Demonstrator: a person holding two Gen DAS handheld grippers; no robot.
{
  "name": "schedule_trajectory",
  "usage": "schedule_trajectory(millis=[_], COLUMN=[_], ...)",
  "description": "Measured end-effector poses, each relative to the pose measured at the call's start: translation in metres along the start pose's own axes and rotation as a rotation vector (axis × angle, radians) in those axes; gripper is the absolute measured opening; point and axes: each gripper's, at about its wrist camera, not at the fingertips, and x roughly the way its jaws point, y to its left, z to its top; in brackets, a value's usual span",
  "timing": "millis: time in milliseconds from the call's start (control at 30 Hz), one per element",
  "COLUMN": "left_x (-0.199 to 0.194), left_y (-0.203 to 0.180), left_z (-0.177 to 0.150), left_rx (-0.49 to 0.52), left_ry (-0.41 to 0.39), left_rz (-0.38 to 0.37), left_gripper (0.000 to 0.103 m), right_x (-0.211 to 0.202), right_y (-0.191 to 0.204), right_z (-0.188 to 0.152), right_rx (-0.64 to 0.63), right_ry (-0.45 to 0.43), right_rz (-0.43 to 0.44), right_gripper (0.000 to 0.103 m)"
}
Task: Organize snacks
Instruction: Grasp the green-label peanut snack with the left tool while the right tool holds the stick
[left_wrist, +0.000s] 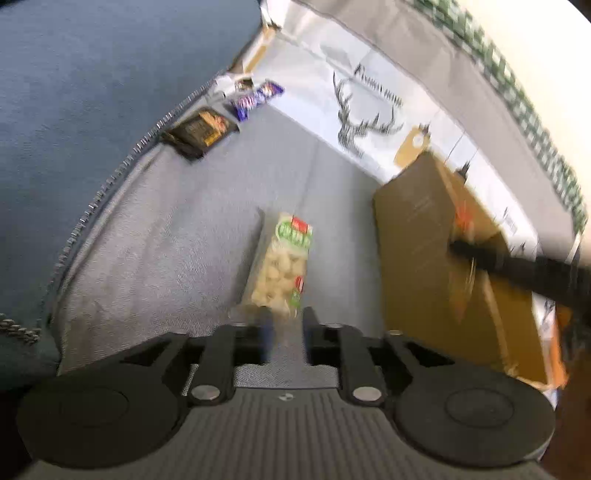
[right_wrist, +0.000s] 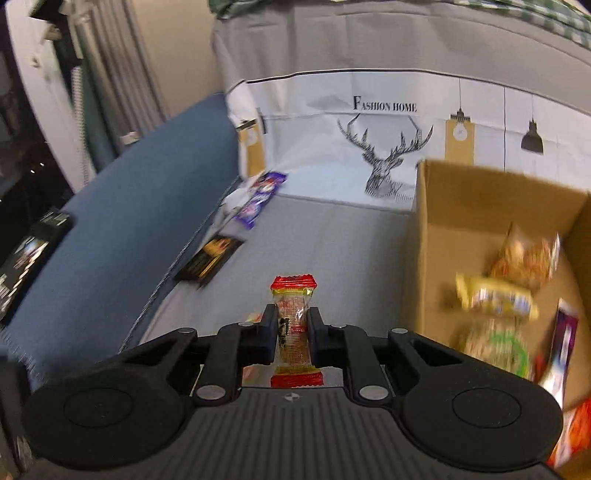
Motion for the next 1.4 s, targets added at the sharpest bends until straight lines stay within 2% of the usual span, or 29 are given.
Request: schedule_trajectory(millis=[33, 67, 100, 167, 233, 300, 367, 433, 567, 733, 833, 967, 1000, 1033, 1067, 1200, 1400], left_x=[-0.003, -0.006, -0.007, -0.007, 0.0, 0.011, 0.025, 0.033, 0.043, 0.05, 0.054, 0.065, 0.066, 0.067, 0.067, 0.06, 0.046], left_y=[0.001, 0.001, -0.001, -0.005, -0.007, -0.001, 0.002, 0.001, -0.004, -0.013, -0.019, -0.025, -0.027, -0.027, -0.027, -0.024, -0.016], left_z=[0.003, 0.007, 0.01, 0.016, 0.02, 0.021, 0.024, 0.025, 0.023, 0.016, 0.012, 0.007, 0.007, 0.006, 0.006, 0.008, 0.008], left_rx=[-0.005, 0.007, 0.03, 0.1, 0.144, 0.133, 0.121, 0.132, 0.152, 0.191, 0.233, 0.285, 0.295, 0.302, 0.306, 0.29, 0.213], left_ry=[-0.007, -0.015, -0.021, -0.024, -0.015, 0.029, 0.076, 0.068, 0.022, -0.014, -0.025, 0.006, 0.011, 0.011, 0.011, -0.007, 0.037], left_rz=[-0.006, -0.003, 0.005, 0.01, -0.019, -0.062, -0.063, -0.05, 0.007, 0.023, 0.059, 0.11, 0.119, 0.126, 0.131, 0.113, 0.073], left_gripper=[0.033, 0.034, 0.035, 0.043, 0.048, 0.05, 0.05, 0.05, 0.055, 0.061, 0.061, 0.059, 0.055, 0.043, 0.042, 0.04, 0.04], right_x=[-0.008, -0.014, -0.019, -0.025, -0.023, -0.014, -0.002, 0.008, 0.021, 0.035, 0.037, 0.039, 0.039, 0.039, 0.038, 0.038, 0.034], right_y=[0.004, 0.008, 0.012, 0.02, 0.027, 0.03, 0.033, 0.032, 0.045, 0.041, 0.043, 0.041, 0.04, 0.04, 0.04, 0.043, 0.039], right_z=[-0.011, -0.022, -0.031, -0.052, -0.073, -0.097, -0.122, -0.129, -0.137, -0.144, -0.144, -0.141, -0.141, -0.14, -0.14, -0.14, -0.143], right_rx=[-0.006, -0.014, -0.02, -0.046, -0.065, -0.073, -0.088, -0.056, -0.187, -0.154, -0.165, -0.132, -0.126, -0.12, -0.12, -0.143, -0.148], right_ry=[-0.01, -0.018, -0.022, -0.028, -0.028, -0.019, 0.021, 0.072, 0.068, 0.102, 0.091, 0.093, 0.095, 0.097, 0.099, 0.106, 0.118], right_rz=[0.006, 0.007, 0.012, 0.027, 0.021, 0.016, -0.024, 0.006, -0.03, -0.044, -0.059, -0.057, -0.053, -0.051, -0.05, -0.048, -0.051], right_gripper=[0.017, 0.017, 0.017, 0.017, 0.017, 0.017, 0.017, 0.017, 0.017, 0.017, 0.018, 0.019, 0.019, 0.02, 0.021, 0.025, 0.027])
